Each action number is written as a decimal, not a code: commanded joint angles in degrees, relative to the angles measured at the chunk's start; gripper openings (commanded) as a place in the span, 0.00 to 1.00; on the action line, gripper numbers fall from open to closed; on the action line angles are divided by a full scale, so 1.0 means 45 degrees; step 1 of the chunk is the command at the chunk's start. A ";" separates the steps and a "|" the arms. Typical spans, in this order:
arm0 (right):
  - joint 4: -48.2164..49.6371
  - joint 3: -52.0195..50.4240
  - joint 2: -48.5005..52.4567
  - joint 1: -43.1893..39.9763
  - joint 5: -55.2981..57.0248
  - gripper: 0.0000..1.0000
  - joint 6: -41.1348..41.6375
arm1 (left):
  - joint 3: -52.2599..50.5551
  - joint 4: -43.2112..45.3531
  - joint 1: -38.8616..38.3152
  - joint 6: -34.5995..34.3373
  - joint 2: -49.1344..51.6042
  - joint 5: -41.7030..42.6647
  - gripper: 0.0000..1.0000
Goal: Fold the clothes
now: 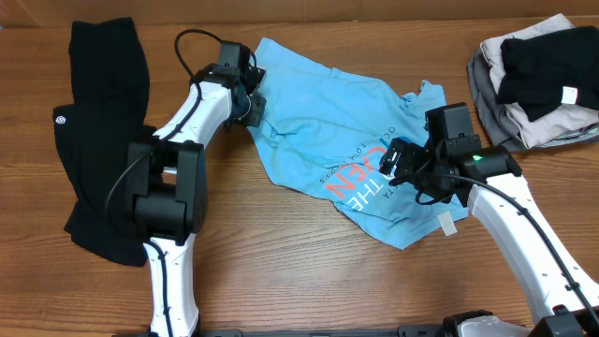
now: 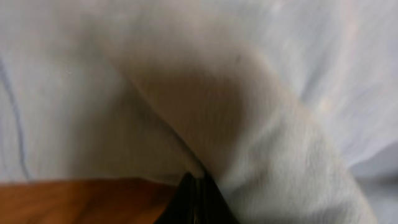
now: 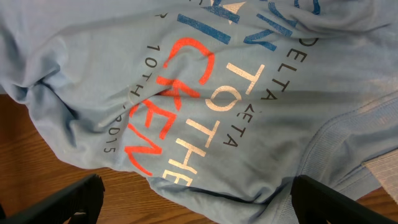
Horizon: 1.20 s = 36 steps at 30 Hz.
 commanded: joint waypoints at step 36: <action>-0.0170 -0.0126 0.0748 0.0063 -0.0209 1.00 -0.0335 | 0.3322 -0.7223 0.0947 -0.1010 -0.2108 0.1647 0.04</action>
